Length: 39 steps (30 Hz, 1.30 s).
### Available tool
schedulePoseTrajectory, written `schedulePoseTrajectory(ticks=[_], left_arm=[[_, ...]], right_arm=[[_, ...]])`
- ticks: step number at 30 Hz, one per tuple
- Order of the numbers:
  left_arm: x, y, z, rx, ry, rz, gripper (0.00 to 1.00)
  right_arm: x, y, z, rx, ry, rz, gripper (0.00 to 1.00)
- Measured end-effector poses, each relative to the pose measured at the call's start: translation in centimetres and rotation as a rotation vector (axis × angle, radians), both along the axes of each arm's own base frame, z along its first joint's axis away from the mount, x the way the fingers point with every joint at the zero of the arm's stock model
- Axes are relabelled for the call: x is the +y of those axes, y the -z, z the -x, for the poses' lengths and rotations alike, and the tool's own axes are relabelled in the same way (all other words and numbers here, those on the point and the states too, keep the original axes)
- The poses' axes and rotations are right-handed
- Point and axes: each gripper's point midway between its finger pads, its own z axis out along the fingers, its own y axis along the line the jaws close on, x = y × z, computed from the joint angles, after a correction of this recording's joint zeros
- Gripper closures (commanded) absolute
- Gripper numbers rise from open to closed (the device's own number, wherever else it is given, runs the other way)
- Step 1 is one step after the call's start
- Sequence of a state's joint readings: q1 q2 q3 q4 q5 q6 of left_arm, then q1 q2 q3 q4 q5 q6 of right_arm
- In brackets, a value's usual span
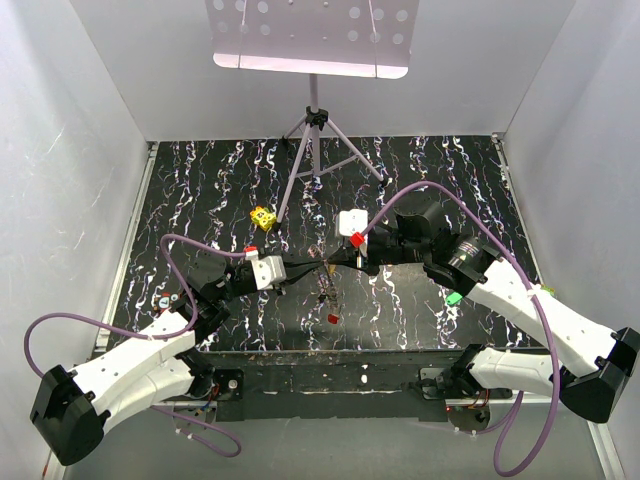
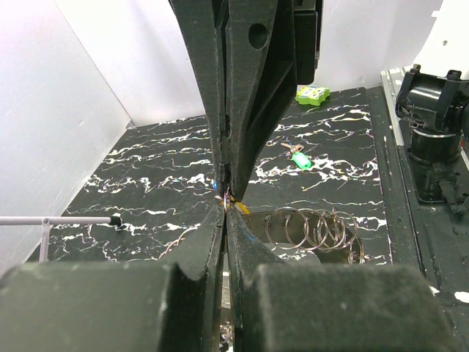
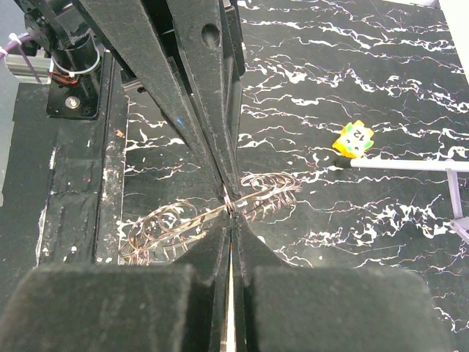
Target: Put the keys on the keyring
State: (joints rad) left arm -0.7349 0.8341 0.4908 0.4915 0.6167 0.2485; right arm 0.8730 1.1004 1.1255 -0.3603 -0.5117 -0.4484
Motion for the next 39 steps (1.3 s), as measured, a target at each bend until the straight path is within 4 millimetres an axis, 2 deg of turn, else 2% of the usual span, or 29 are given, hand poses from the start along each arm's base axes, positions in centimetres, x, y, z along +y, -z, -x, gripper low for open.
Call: schedulePoseTrajectory(ticks=[39], left_arm=[[-0.04,0.64,-0.04,0.019,0.0,-0.021,1.0]], right_arm=[[0.05,0.04,0.45,0.033,-0.009,-0.004,0.99]])
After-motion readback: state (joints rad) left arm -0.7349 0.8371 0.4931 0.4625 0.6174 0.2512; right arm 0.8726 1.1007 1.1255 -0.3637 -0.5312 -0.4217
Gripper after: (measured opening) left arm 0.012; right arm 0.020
